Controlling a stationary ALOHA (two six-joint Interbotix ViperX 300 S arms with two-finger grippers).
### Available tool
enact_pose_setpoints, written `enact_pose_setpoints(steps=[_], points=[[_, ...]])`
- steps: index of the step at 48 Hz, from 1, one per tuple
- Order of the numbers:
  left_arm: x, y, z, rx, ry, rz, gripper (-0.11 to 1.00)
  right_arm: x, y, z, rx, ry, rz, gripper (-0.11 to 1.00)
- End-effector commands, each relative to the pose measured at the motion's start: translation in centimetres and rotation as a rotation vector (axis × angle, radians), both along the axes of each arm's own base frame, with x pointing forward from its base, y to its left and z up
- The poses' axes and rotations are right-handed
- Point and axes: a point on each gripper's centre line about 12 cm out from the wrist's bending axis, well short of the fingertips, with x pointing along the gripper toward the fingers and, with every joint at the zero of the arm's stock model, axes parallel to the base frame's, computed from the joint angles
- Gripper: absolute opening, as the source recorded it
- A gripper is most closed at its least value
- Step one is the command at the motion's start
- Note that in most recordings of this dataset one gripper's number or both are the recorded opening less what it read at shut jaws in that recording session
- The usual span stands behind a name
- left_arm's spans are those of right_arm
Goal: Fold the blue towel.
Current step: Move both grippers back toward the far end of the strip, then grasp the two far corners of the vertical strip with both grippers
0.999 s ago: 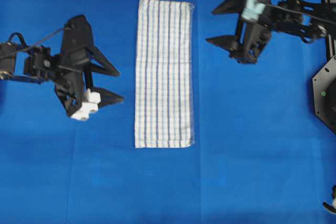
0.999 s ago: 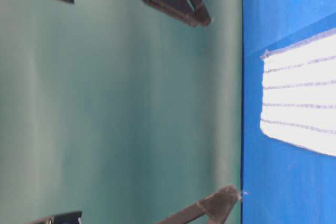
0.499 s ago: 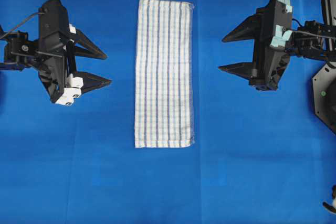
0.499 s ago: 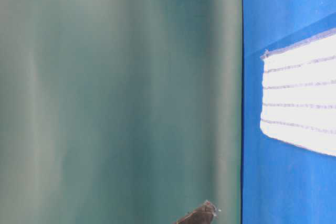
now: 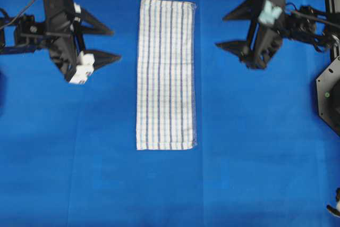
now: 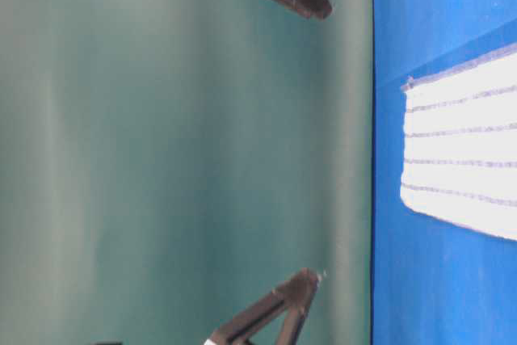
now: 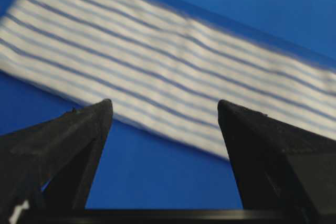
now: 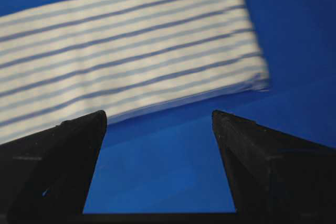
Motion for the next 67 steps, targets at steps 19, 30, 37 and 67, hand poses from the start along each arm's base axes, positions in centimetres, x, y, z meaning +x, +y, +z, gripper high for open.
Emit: enact_pose_setpoints(steps=[19,30,37,67], points=[[4.1,8.6,-3.6,0.082,0.045,0.143,0.75,4.1,-7.0,-3.1,-0.029,0.007,-0.147,0.85],[5.1,11.5,-6.6,0.087,0.047,0.197,0.75,5.5,-8.7,-5.9,-0.014,0.044,-0.175,0.85],[5.6,12.4,-8.1,0.090,0.039,0.213,0.75,6.1,-9.4,-7.5,-0.009,0.052,-0.190,0.85],[7.1,12.7,-12.0,0.067,0.084,0.205,0.54,6.3,-9.5,-10.7,0.025,0.094,-0.213,0.65]])
